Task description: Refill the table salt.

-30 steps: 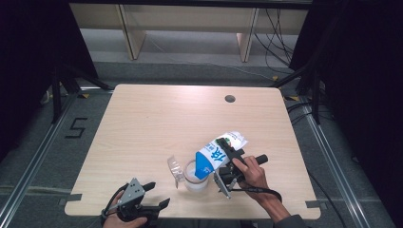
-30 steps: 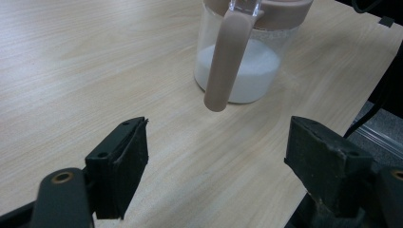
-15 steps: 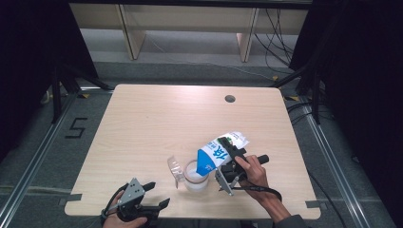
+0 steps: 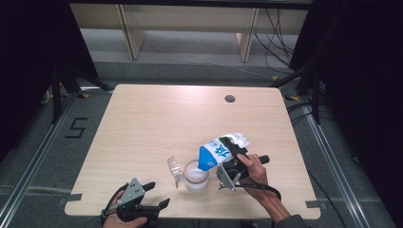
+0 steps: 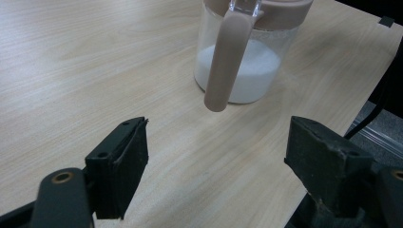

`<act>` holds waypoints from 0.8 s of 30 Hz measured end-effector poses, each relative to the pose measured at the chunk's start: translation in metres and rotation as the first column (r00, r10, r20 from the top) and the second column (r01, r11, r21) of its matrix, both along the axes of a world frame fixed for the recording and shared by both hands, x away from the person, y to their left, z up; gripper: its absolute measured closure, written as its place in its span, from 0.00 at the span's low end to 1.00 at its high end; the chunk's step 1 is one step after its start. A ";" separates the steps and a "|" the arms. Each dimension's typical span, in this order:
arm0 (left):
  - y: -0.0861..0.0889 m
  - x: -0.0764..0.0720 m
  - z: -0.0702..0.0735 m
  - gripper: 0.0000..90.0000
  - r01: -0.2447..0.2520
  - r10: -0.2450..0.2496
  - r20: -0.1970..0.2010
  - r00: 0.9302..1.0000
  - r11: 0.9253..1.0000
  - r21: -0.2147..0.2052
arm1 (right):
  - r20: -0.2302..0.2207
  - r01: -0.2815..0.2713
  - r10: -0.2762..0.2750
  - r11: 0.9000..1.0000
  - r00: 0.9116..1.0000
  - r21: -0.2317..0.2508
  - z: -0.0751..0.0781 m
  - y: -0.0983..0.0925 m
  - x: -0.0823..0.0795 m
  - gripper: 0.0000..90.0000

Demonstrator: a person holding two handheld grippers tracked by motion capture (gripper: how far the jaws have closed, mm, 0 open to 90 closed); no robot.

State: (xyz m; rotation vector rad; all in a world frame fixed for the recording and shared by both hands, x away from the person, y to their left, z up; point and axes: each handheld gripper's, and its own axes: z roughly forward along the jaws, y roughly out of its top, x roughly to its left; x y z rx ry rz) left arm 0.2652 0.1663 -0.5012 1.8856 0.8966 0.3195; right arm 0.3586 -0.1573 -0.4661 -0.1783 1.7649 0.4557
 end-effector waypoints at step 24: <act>0.000 0.000 0.000 0.24 0.001 -0.001 0.000 1.000 1.000 0.001 | -0.217 0.071 -0.031 0.981 0.976 0.180 0.002 -0.009 0.009 0.78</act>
